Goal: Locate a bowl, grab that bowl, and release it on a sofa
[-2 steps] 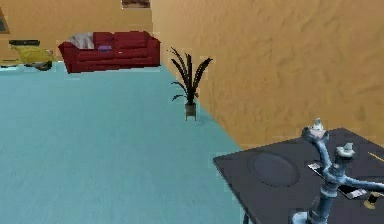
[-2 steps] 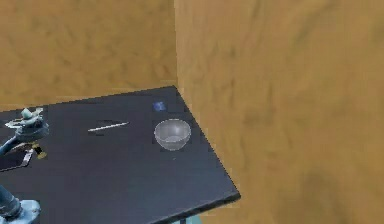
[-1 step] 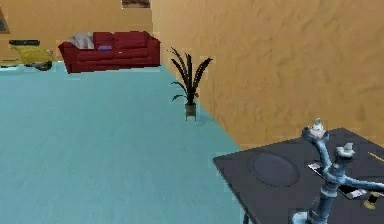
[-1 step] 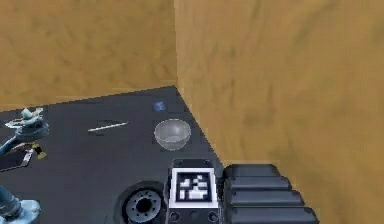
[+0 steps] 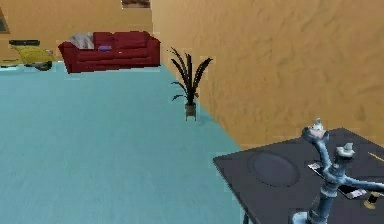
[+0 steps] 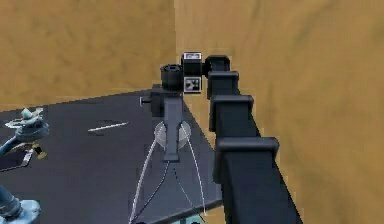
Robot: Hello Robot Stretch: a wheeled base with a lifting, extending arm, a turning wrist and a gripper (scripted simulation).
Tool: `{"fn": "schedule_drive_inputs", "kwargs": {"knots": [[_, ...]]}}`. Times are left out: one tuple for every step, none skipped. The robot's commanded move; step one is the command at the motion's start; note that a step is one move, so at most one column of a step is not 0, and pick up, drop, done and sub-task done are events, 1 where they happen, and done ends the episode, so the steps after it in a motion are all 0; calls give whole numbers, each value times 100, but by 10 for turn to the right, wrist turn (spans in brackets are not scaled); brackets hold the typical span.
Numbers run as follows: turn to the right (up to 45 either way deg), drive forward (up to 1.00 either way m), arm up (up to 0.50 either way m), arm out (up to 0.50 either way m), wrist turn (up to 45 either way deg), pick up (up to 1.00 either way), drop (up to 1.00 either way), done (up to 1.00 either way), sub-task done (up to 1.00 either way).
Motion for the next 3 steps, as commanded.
{"fn": "schedule_drive_inputs", "kwargs": {"knots": [[0, 0, 0, 0, 450, 0, 0, 0, 0], [0, 0, 0, 0, 450, 0, 0, 0, 0], [0, 0, 0, 0, 450, 0, 0, 0, 0]]}}
